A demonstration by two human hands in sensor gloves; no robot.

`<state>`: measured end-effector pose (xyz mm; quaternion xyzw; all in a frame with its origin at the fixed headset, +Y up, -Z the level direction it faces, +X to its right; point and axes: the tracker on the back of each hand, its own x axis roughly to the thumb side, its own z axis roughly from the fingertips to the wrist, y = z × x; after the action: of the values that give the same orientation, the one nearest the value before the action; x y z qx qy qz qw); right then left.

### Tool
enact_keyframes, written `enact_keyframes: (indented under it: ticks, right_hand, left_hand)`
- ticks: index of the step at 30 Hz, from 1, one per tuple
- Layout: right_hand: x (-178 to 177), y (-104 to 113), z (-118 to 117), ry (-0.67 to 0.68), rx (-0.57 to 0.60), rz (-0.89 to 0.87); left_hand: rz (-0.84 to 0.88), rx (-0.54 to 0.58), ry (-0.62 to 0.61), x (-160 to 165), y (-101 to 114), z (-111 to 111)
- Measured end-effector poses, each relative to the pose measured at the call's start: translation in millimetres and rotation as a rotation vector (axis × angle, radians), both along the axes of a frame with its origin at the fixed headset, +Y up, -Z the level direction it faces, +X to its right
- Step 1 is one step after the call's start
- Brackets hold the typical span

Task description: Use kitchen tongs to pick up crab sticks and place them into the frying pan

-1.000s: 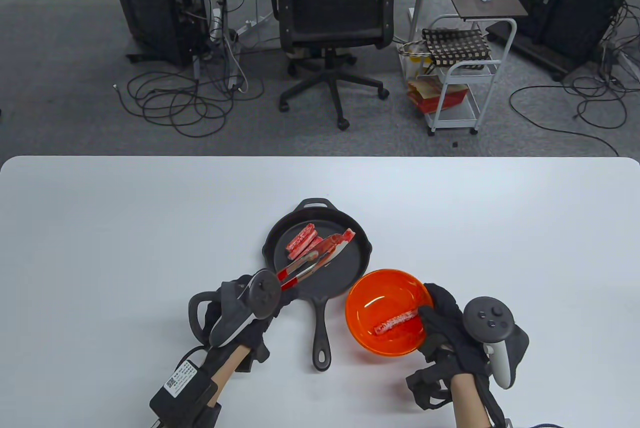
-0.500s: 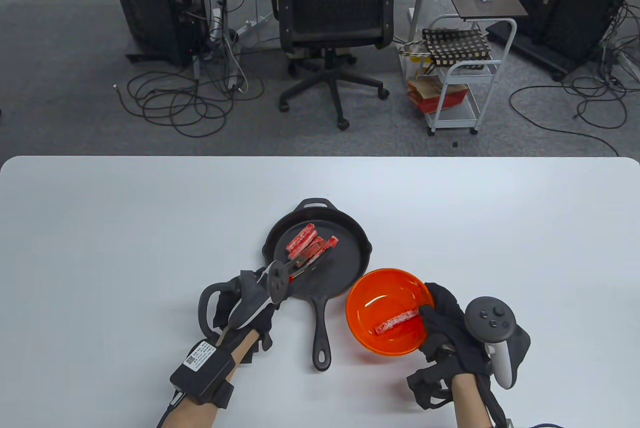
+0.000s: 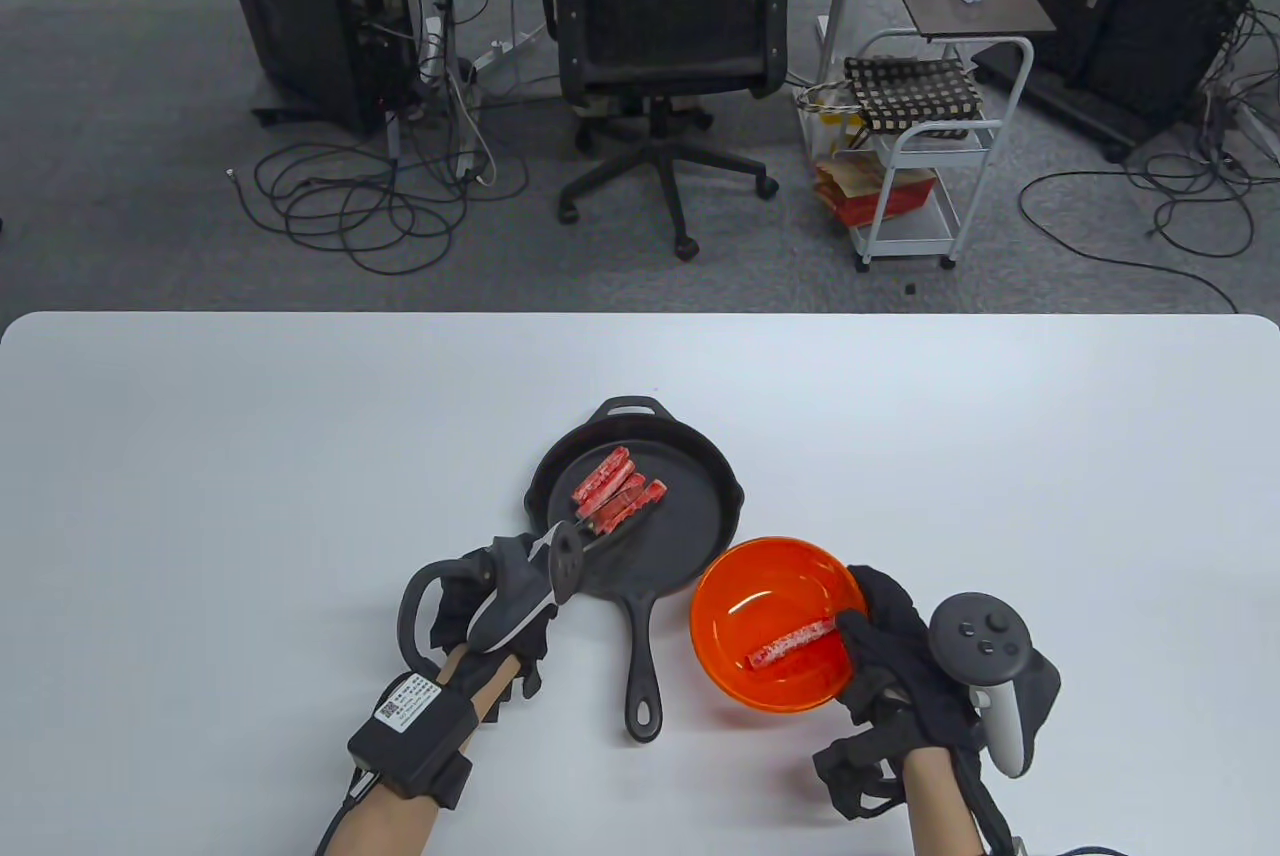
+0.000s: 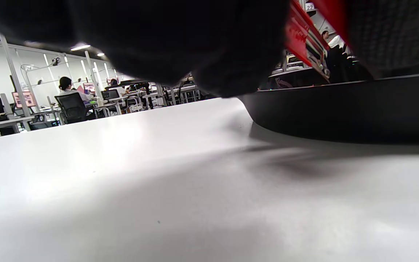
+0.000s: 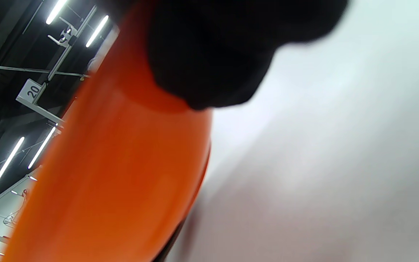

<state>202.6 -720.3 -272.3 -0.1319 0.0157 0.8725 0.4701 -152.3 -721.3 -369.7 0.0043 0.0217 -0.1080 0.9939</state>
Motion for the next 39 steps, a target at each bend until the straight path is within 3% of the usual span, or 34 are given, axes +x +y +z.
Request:
enact_keyframes:
  ticks: [13, 19, 30, 39]
  right_hand:
    - [-0.1, 0.0, 0.2, -0.001, -0.001, -0.002]
    - [-0.1, 0.0, 0.1, -0.004, -0.005, 0.0]
    - [0.0, 0.2, 0.1, -0.005, -0.006, 0.006]
    - [-0.2, 0.4, 0.2, 0.003, -0.008, 0.01]
  left_hand:
    - [0.005, 0.006, 0.004, 0.3, 0.1, 1.4]
    - [0.084, 0.055, 0.005, -6.5, 12.0, 8.7]
    - [0.236, 0.194, -0.129, -4.3, 53.2, 58.0]
    - [0.271, 0.16, -0.292, 17.8, 64.8, 98.2]
